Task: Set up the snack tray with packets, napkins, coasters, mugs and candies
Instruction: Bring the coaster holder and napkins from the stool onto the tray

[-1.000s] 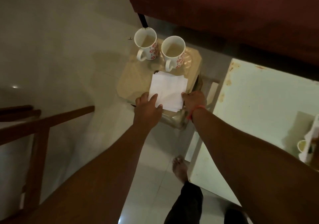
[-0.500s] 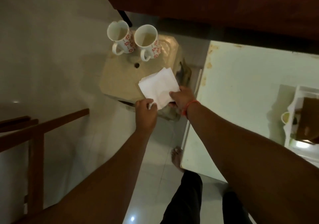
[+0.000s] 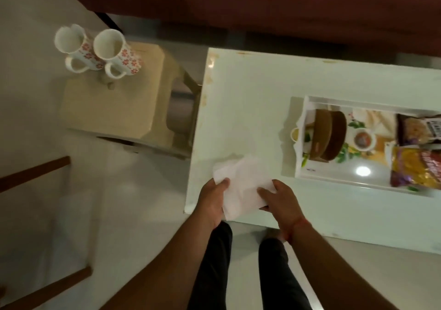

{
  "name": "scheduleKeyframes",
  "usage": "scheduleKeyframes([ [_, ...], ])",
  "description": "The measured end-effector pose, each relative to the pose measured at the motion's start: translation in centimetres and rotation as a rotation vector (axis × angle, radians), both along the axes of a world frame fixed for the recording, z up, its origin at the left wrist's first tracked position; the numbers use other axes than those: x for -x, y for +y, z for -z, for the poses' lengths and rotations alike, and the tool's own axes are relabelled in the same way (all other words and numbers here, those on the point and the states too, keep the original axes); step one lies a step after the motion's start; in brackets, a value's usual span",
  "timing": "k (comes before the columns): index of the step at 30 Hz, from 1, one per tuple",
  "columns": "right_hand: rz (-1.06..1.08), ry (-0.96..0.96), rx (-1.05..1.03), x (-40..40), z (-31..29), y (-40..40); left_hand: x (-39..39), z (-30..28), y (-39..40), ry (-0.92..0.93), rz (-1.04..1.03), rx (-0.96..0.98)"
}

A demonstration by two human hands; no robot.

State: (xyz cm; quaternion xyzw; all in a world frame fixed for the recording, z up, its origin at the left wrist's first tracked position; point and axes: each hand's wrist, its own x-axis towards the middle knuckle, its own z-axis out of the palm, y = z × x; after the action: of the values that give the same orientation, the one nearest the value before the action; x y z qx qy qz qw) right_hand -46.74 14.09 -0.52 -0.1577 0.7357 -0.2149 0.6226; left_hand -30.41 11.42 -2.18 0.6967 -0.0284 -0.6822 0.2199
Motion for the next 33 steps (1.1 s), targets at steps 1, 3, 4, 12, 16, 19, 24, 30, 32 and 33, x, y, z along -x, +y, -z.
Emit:
scheduleKeyframes([
  [1, -0.087, 0.169, 0.024, 1.0, -0.1, 0.7, 1.7, -0.1, 0.5, -0.022, 0.031, -0.008],
  [3, -0.219, 0.470, 0.129, 2.3, -0.4, 1.7, 4.7, -0.5, 1.2, -0.029, 0.036, -0.028],
  [4, -0.262, 0.567, 0.218, 2.9, -0.6, 1.9, 6.1, -0.6, 1.4, -0.017, 0.019, -0.034],
  [12, -0.836, 0.872, 0.674, 6.6, -0.8, 2.6, 11.9, -2.3, 0.4, 0.131, -0.111, -0.021],
  [16, -0.883, 0.907, 0.673, 7.9, -0.4, 2.7, 13.6, -2.7, 0.1, 0.199, -0.146, -0.011],
  [19, -0.884, 0.914, 0.657, 8.6, -0.3, 2.6, 14.4, -2.9, 0.2, 0.218, -0.147, 0.006],
  [24, -0.914, 0.933, 0.645, 9.4, 0.1, 3.3, 14.6, -3.1, 0.6, 0.247, -0.139, 0.024],
  [30, -0.941, 0.905, 0.621, 9.4, 0.1, 3.5, 14.6, -2.8, 0.6, 0.250, -0.137, 0.000],
  [32, -0.963, 0.871, 0.624, 9.3, -0.1, 3.7, 14.4, -2.9, 0.4, 0.233, -0.078, -0.003],
  [33, -0.978, 0.845, 0.629, 9.3, -0.3, 3.9, 14.4, -3.1, 0.3, 0.205, -0.034, 0.014],
])
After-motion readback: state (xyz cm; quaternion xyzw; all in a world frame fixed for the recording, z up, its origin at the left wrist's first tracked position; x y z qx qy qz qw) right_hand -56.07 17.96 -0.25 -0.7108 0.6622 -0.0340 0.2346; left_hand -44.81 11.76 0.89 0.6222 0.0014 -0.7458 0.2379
